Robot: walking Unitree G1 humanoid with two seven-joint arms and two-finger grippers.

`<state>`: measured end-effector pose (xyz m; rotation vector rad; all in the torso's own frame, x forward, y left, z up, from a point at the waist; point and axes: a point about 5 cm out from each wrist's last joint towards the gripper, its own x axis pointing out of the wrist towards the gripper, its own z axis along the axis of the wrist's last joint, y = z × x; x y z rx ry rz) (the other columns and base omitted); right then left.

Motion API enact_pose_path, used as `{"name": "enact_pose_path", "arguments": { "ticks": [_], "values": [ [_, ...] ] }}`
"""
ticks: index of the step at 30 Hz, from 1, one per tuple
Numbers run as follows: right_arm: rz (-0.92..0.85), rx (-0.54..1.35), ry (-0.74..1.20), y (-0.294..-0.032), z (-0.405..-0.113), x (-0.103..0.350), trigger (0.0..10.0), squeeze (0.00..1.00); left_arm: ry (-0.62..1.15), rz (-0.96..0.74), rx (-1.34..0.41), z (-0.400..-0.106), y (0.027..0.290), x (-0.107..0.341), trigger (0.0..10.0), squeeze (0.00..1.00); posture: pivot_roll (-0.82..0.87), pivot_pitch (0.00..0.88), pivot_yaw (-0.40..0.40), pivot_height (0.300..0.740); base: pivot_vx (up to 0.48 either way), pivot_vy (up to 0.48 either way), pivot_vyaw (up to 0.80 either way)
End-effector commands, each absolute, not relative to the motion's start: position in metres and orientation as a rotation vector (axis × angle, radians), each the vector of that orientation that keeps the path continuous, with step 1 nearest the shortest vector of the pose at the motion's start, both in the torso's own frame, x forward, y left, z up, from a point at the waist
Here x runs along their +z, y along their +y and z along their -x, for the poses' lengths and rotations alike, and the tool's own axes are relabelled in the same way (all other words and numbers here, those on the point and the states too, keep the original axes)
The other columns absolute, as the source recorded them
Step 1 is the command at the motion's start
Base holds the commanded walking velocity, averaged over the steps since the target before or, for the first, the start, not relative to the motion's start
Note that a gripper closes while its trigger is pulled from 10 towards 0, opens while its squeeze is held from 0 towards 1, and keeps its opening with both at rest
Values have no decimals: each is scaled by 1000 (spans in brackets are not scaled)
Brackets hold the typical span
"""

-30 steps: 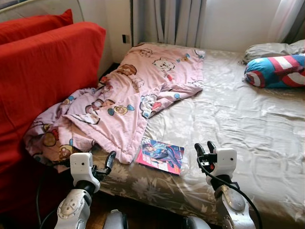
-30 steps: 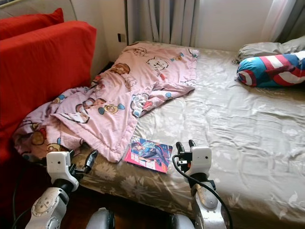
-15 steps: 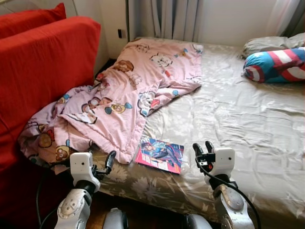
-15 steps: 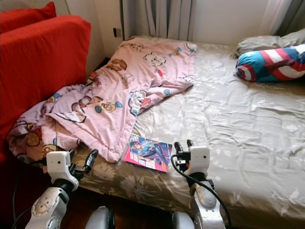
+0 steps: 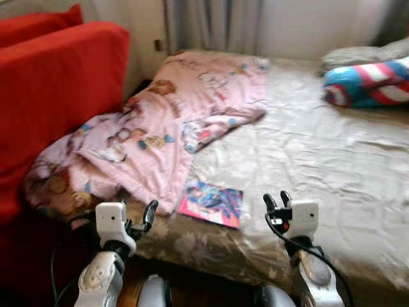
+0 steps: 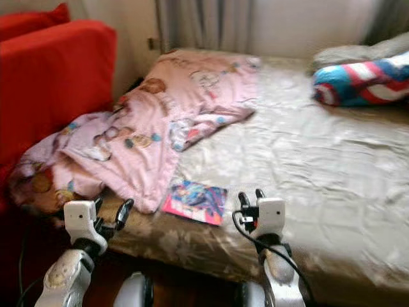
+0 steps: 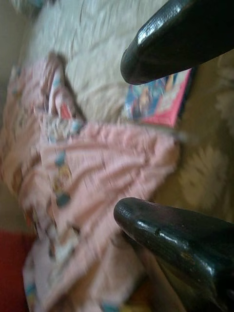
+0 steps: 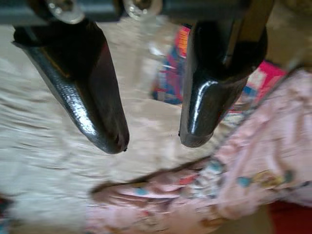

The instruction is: Clean up the room

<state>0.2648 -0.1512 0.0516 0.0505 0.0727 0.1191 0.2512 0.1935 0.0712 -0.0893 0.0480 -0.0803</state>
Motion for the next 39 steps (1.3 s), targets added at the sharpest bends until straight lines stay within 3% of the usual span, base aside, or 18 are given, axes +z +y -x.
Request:
{"name": "enact_pose_path", "arguments": {
  "ticks": [1,12,28,39],
  "values": [
    [-51,133,69,-148,-266,52,10000,0,57,83,-83,-251,194,72,10000,0,8,55,-20,623,0,0,800],
    [-58,142,71,-146,-266,51,10000,0,56,83,-85,-252,193,72,10000,0,9,52,-20,623,0,0,800],
    [-149,-159,190,-182,-265,31,10000,0,92,109,-162,-253,181,67,10000,0,5,51,-15,623,0,0,0],
    [-171,-150,200,-177,-268,29,10000,0,91,111,-148,-252,184,67,10000,0,8,47,-13,623,0,0,0]
  ]
}}
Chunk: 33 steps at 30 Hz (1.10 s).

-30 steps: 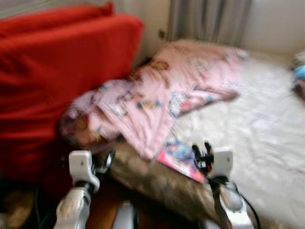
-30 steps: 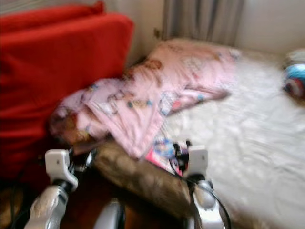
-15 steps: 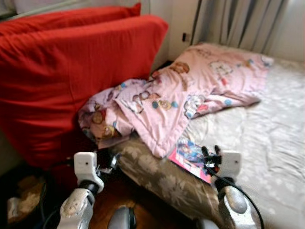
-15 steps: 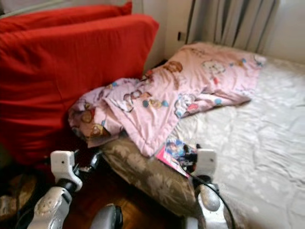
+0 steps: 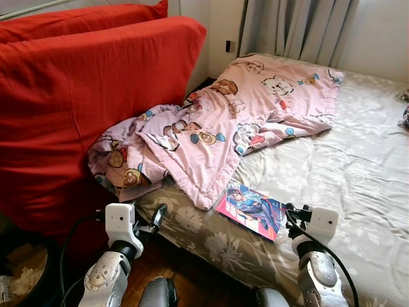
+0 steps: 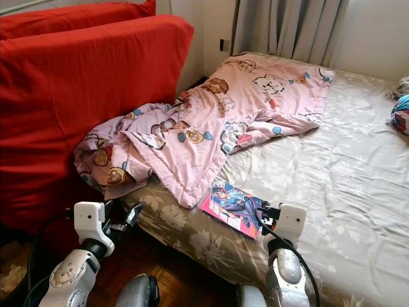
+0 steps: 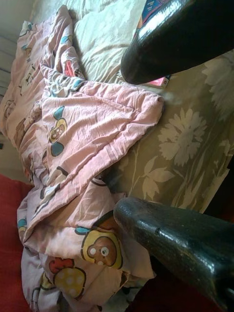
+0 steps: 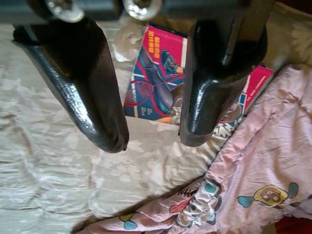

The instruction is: Clean up the room

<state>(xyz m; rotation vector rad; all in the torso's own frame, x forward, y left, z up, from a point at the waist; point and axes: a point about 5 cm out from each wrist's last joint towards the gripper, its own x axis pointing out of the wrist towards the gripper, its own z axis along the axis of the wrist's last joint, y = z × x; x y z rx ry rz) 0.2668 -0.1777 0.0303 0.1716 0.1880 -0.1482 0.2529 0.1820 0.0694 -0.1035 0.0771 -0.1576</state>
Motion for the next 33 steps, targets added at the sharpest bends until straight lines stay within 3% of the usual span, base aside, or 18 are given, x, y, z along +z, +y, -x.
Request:
{"name": "enact_pose_path", "arguments": {
  "ticks": [1,33],
  "values": [
    [-170,-150,201,-176,-268,29,10000,0,90,110,-147,-252,185,67,10000,0,10,49,-13,623,0,0,0],
    [-178,-159,243,-176,-273,22,10000,0,88,83,-136,-249,190,71,10000,0,25,73,-5,623,274,0,0]
  ]
}}
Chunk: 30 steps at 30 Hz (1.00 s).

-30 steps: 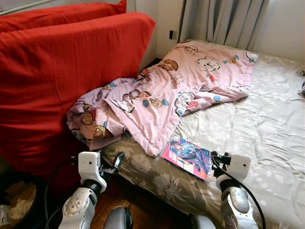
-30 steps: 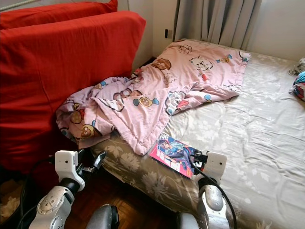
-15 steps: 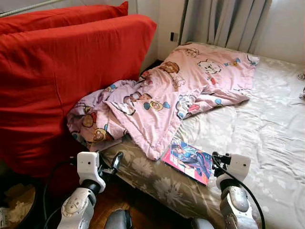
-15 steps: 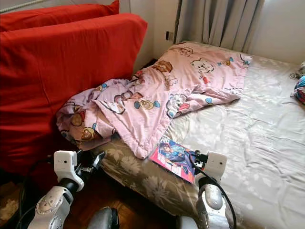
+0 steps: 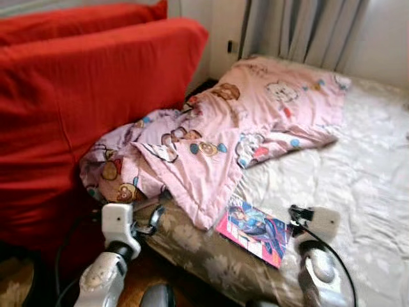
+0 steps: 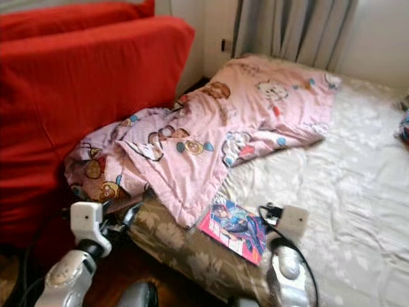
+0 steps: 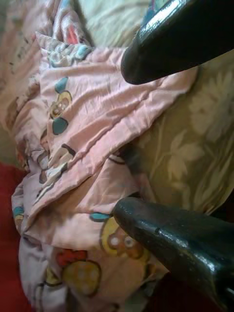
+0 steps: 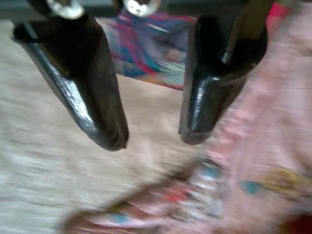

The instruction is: Clean up the room

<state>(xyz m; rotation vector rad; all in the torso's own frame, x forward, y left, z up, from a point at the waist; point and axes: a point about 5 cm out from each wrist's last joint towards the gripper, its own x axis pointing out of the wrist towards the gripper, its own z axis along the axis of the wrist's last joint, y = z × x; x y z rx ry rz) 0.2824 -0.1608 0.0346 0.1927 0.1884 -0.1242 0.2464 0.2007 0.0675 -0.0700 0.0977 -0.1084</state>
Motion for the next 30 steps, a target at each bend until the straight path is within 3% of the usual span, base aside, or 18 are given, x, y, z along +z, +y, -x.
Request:
{"name": "enact_pose_path", "arguments": {
  "ticks": [1,14,28,29,30],
  "values": [
    [-179,-148,247,-174,-273,21,10000,0,88,83,-135,-249,191,71,10000,0,25,73,-5,623,0,0,0],
    [-141,-134,290,-175,-284,15,10000,0,92,81,-119,-245,194,72,10000,0,44,124,5,623,0,0,0],
    [-143,-173,392,-180,-296,6,10000,0,86,86,-105,-236,195,84,10000,0,90,237,17,623,0,0,0],
    [-161,-183,403,-181,-297,6,10000,322,89,86,-104,-234,195,84,10000,0,94,246,18,623,0,0,0],
    [-182,-196,413,-183,-298,6,10000,1000,94,85,-104,-233,195,84,10000,0,95,249,18,623,0,0,0]
  ]
}}
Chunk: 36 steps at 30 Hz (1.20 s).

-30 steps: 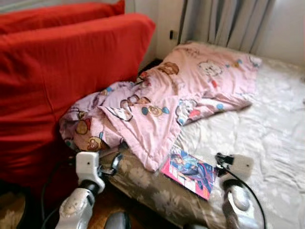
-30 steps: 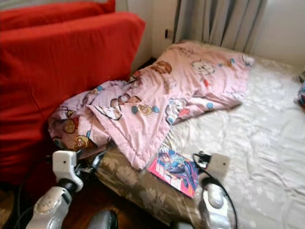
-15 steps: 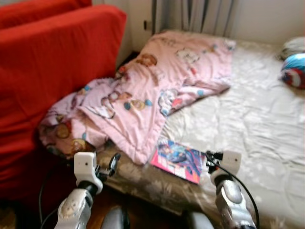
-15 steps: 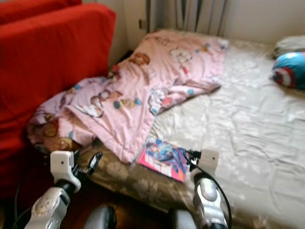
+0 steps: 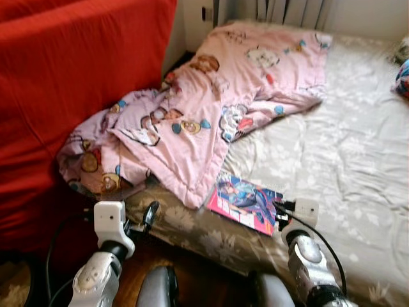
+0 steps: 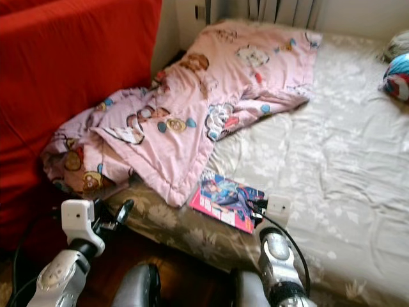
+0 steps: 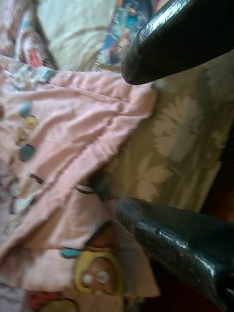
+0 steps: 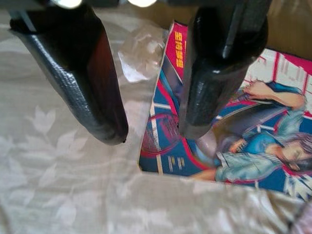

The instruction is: Clean up the room

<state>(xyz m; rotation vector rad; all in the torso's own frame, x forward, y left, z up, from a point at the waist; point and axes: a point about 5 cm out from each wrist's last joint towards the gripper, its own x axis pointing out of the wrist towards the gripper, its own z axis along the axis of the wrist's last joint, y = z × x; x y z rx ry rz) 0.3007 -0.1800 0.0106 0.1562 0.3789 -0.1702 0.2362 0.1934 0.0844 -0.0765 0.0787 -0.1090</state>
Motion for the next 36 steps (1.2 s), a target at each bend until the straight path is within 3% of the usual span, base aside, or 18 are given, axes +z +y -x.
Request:
{"name": "enact_pose_path", "arguments": {
  "ticks": [1,6,7,27,28,29,30,32,33,34,36],
  "values": [
    [-189,-207,421,-185,-299,6,10000,1000,98,84,-104,-231,196,84,10000,0,99,258,18,623,0,0,0],
    [-198,-218,446,-189,-301,6,10000,1000,116,79,-95,-223,199,83,10000,0,109,276,19,623,0,0,0],
    [-199,-225,448,-191,-302,7,10000,0,122,77,-92,-221,200,83,10000,0,112,280,21,623,0,0,0],
    [-325,-297,516,-199,-296,-1,10000,0,165,63,-91,-207,202,85,10000,0,145,300,35,623,0,0,0],
    [-328,-294,518,-198,-296,-2,9490,0,167,64,-92,-206,201,85,10000,0,147,299,36,623,0,0,0],
    [-333,-293,519,-197,-295,-3,1412,0,168,64,-92,-206,200,85,10000,0,147,300,36,623,0,0,0],
    [-338,-293,521,-197,-295,-3,0,0,169,64,-93,-206,200,85,10000,0,147,300,36,623,0,0,0],
    [-345,-288,526,-196,-295,-4,0,0,169,61,-96,-206,199,85,10000,0,148,299,37,623,0,0,0],
    [-348,-278,532,-195,-295,-5,4471,0,169,59,-97,-207,199,85,10000,0,148,298,38,623,0,0,0],
    [-349,-278,534,-194,-295,-5,10000,0,169,58,-98,-207,199,86,10000,0,150,297,40,623,0,0,0],
    [-351,-280,535,-194,-295,-5,10000,0,169,57,-99,-208,200,86,10000,0,148,297,41,623,0,0,0]
  ]
}}
